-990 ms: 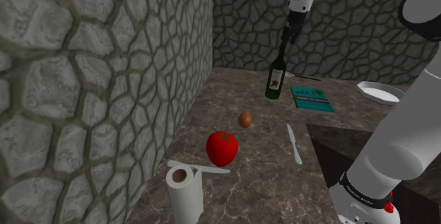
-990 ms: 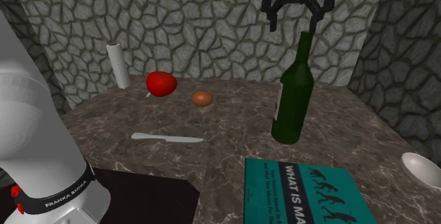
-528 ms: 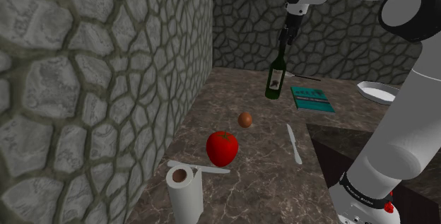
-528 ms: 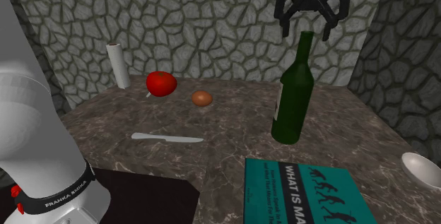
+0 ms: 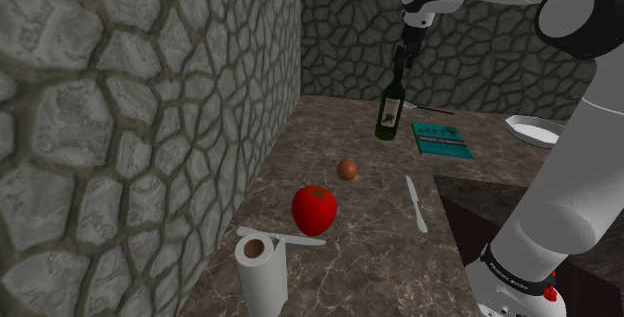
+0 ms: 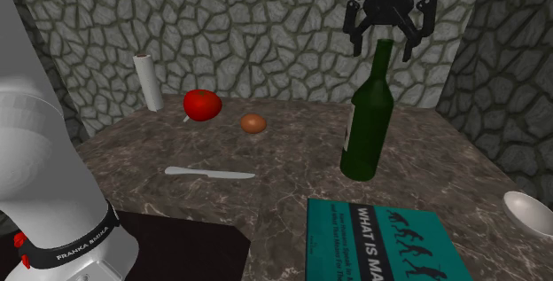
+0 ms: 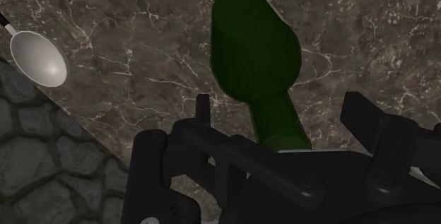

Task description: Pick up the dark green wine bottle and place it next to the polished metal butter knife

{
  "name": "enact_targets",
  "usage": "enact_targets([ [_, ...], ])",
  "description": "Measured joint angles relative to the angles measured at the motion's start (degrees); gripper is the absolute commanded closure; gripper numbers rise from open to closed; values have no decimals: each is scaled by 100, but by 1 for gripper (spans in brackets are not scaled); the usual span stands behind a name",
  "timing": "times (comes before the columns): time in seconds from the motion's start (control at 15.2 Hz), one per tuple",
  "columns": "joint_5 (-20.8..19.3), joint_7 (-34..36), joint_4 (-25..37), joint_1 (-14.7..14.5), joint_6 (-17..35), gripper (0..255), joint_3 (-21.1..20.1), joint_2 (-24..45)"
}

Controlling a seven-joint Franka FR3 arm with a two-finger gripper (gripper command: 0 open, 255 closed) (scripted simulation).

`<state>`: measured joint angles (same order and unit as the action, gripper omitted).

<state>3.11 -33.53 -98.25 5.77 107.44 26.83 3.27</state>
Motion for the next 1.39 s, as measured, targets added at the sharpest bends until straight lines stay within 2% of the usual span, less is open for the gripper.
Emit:
enact_targets([
  [0.07, 0, 0, 0, 0, 1, 0, 0, 0],
  [0.13, 0, 0, 0, 0, 1, 255, 0, 0],
  [0.79, 0, 0, 1, 0, 0, 255, 0, 0],
  [1.39, 19, 2, 656, 18, -611, 255, 12, 50],
])
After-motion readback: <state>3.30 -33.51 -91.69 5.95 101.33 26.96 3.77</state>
